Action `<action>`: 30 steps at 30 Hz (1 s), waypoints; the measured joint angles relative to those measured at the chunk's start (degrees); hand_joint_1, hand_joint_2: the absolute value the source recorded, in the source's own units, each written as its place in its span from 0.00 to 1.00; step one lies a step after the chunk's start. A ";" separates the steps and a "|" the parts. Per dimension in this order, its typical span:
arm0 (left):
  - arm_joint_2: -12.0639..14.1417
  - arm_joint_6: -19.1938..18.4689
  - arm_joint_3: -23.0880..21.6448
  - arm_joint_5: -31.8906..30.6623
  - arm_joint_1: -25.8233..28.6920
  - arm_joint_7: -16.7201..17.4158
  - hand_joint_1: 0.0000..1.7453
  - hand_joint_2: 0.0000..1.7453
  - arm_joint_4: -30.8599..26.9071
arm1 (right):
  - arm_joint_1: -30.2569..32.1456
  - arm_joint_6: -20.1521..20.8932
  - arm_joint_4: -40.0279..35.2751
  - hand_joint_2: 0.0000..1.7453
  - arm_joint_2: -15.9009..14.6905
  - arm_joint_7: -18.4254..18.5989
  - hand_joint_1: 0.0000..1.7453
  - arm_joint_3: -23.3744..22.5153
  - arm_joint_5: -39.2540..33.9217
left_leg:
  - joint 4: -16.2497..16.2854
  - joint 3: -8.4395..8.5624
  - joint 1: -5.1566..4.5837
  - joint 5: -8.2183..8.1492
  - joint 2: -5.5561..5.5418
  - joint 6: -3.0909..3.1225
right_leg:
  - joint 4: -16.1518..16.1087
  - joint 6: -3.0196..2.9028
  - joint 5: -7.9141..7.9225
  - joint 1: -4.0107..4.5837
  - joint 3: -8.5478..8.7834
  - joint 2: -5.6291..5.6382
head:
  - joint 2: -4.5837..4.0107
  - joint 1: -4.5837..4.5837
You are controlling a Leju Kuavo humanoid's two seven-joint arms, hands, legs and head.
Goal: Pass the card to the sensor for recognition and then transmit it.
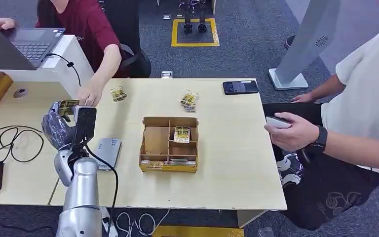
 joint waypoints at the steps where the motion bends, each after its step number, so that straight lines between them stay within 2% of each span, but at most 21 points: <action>1: 0.00 0.00 -0.07 0.33 0.00 0.00 0.00 1.00 0.09 | 0.00 0.00 0.00 1.00 0.00 0.00 0.00 0.00 0.07 | 0.00 0.00 0.00 0.00 0.00 0.00 | 0.00 0.00 0.00 0.00 0.00 0.00 | 0.00 0.02; 7: 0.00 -0.53 -0.31 1.75 -0.01 0.00 0.00 1.00 0.35 | 0.00 0.00 0.00 1.00 0.00 0.00 0.00 -0.04 0.07 | 0.00 0.00 0.00 0.00 0.00 0.00 | 0.00 0.00 0.00 0.00 -0.01 0.00 | 0.00 0.00; 12: -0.09 -8.27 -0.44 3.28 -0.19 2.58 0.00 1.00 0.76 | 0.00 0.13 0.00 1.00 0.00 0.00 0.00 -0.18 0.04 | 0.00 0.00 0.00 0.00 -0.01 0.00 | 0.00 0.00 0.00 0.00 -0.02 0.00 | 0.00 0.00; 14: -0.15 -10.34 -1.12 2.93 -0.18 2.12 0.00 1.00 1.01 | 0.03 0.13 0.00 1.00 0.00 -0.18 0.00 -0.37 -0.11 | 0.00 0.00 0.00 0.00 0.00 0.00 | 0.00 0.00 0.00 0.00 -0.02 0.01 | 0.00 0.00; 17: 0.26 -15.37 -4.05 4.90 0.60 -2.35 0.00 1.00 0.94 | 0.18 0.00 0.00 1.00 -0.02 -0.88 0.00 -1.23 -0.83 | 0.00 -0.02 -0.01 -0.01 -0.02 0.01 | 0.00 0.00 0.00 0.00 0.00 -0.01 | 0.00 0.02; 20: 2.25 -22.15 -8.82 11.38 3.99 -8.82 0.00 1.00 -0.13 | 0.71 -0.13 0.00 1.00 -0.02 -1.64 0.00 -2.08 -1.53 | 0.00 -0.02 -0.01 -0.06 0.08 0.03 | 0.00 0.00 0.00 -0.01 -0.02 0.10 | 0.00 -0.02; 22: 3.73 -24.50 -12.01 15.25 6.93 -12.23 0.00 1.00 -1.85 | 1.31 -0.15 0.00 1.00 -0.09 -2.23 0.00 -2.86 -1.99 | 0.00 -0.03 -0.01 -0.09 0.09 0.02 | 0.00 0.00 -0.02 -0.01 -0.04 0.11 | 0.00 0.00; 25: 5.79 -25.35 -16.66 15.93 12.05 -14.32 0.00 1.00 -5.67 | 2.05 -0.15 0.00 1.00 -0.22 -3.02 0.00 -3.85 -2.56 | 0.00 -0.03 0.00 -0.17 0.08 0.01 | -0.01 0.00 -0.11 0.00 -0.06 0.10 | 0.00 0.00; 30: 8.22 -23.80 -22.51 14.18 17.64 -15.25 0.00 1.00 -10.93 | 2.67 -0.33 0.00 1.00 -0.42 -3.28 0.00 -4.81 -2.62 | -0.01 -0.04 0.00 -0.17 0.07 0.02 | -0.01 0.00 -0.13 0.00 -0.06 0.09 | 0.00 0.02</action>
